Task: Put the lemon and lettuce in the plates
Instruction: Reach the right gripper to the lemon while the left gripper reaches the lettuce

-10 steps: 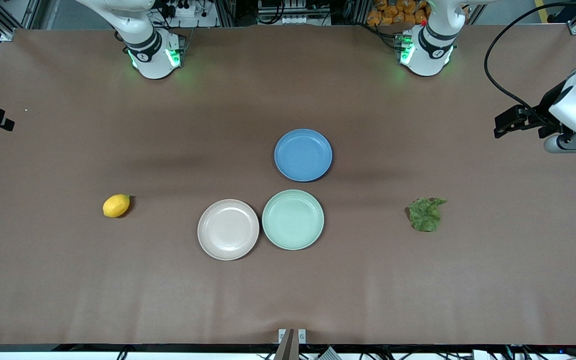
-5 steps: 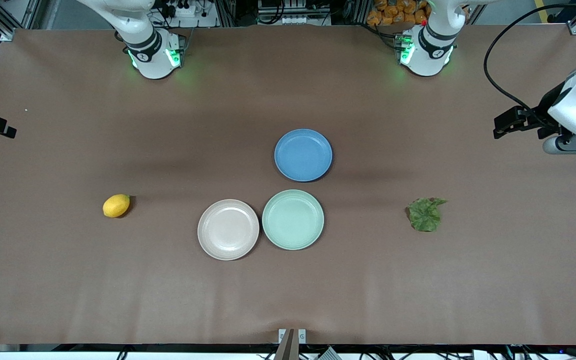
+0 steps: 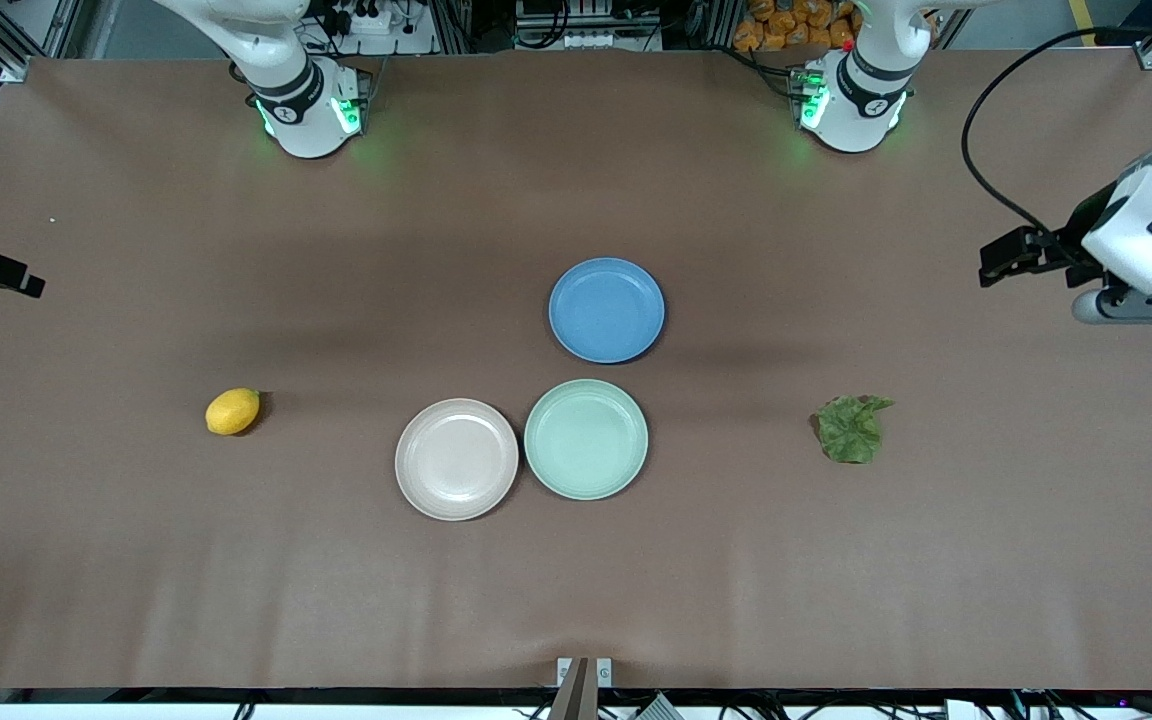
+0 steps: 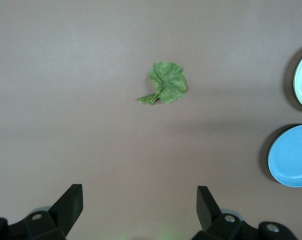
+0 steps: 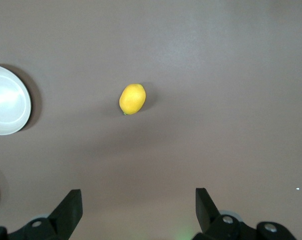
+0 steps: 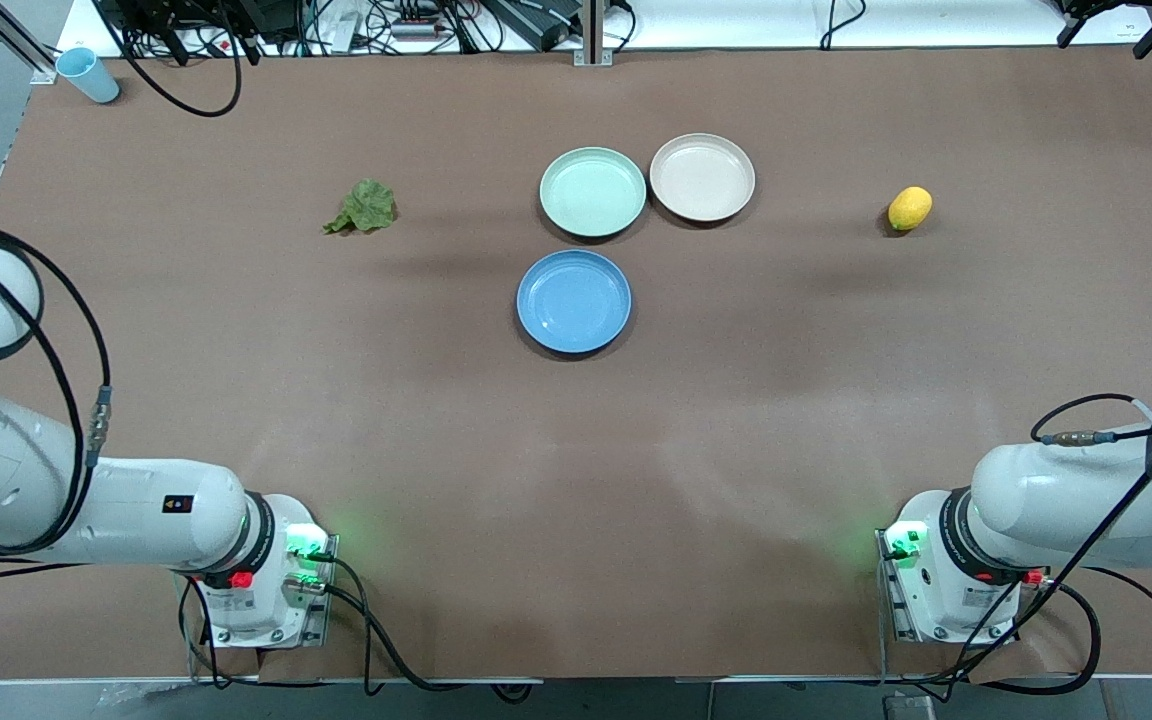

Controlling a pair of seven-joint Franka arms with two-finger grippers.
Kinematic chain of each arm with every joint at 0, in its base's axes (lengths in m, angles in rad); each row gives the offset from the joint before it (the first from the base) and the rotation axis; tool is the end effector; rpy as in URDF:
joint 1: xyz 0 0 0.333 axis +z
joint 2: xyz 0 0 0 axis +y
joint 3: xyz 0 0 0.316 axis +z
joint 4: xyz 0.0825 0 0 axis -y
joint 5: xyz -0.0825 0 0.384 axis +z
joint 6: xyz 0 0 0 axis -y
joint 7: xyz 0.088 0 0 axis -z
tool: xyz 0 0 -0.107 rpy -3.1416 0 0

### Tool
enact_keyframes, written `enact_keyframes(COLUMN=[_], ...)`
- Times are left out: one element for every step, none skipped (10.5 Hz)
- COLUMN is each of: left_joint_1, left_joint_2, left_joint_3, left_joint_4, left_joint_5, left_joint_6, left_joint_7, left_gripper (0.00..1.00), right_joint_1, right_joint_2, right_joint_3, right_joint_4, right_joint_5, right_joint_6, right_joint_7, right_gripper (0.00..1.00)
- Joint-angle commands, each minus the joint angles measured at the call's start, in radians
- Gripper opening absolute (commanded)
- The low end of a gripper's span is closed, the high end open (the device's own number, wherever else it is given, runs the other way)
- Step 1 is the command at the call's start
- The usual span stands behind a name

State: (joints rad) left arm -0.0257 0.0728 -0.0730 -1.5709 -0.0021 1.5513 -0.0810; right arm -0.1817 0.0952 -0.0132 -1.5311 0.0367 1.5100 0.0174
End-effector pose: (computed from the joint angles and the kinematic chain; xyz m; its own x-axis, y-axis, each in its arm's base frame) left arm 0.5693 -0.0552 0.5819 0.9956 -0.0176 -0.0924 -0.0177 -0.9998 -0.0001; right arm 0.5651 -0.1070 0.5844 0.9713 -0.2073 -0.1166 -0.2124 -0.9766 -0.0334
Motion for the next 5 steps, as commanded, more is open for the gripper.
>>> enact_keyframes(left_joint_1=[-0.002,-0.002,-0.002,-0.003,-0.002], left_joint_2=[0.056,0.088,0.108,0.133,0.156], left_joint_3=[-0.002,-0.004,-0.004,-0.004,-0.005], left_joint_4=[0.008,0.008,0.006,0.006,0.005], left_joint_5=[0.043,0.047,0.047,0.047,0.047], left_joint_6=[0.081,0.093,0.11,0.116,0.139], left_joint_7=[0.004,0.004,0.006,0.006,0.006], left_gripper=[1.0,1.0,1.0,1.0,1.0], right_joint_1=[-0.012,-0.013,-0.016,-0.021,-0.018], right_joint_2=[-0.008,-0.008,-0.008,-0.008,-0.008], right_joint_3=[0.01,0.01,0.01,0.01,0.01], right_joint_4=[-0.076,-0.11,-0.159,-0.208,-0.255], right_joint_5=[0.02,0.028,0.067,0.101,0.106], right_joint_6=[0.079,0.122,0.168,0.221,0.28], right_joint_7=[0.064,0.064,0.064,0.065,0.087], right_gripper=[1.0,1.0,1.0,1.0,1.0])
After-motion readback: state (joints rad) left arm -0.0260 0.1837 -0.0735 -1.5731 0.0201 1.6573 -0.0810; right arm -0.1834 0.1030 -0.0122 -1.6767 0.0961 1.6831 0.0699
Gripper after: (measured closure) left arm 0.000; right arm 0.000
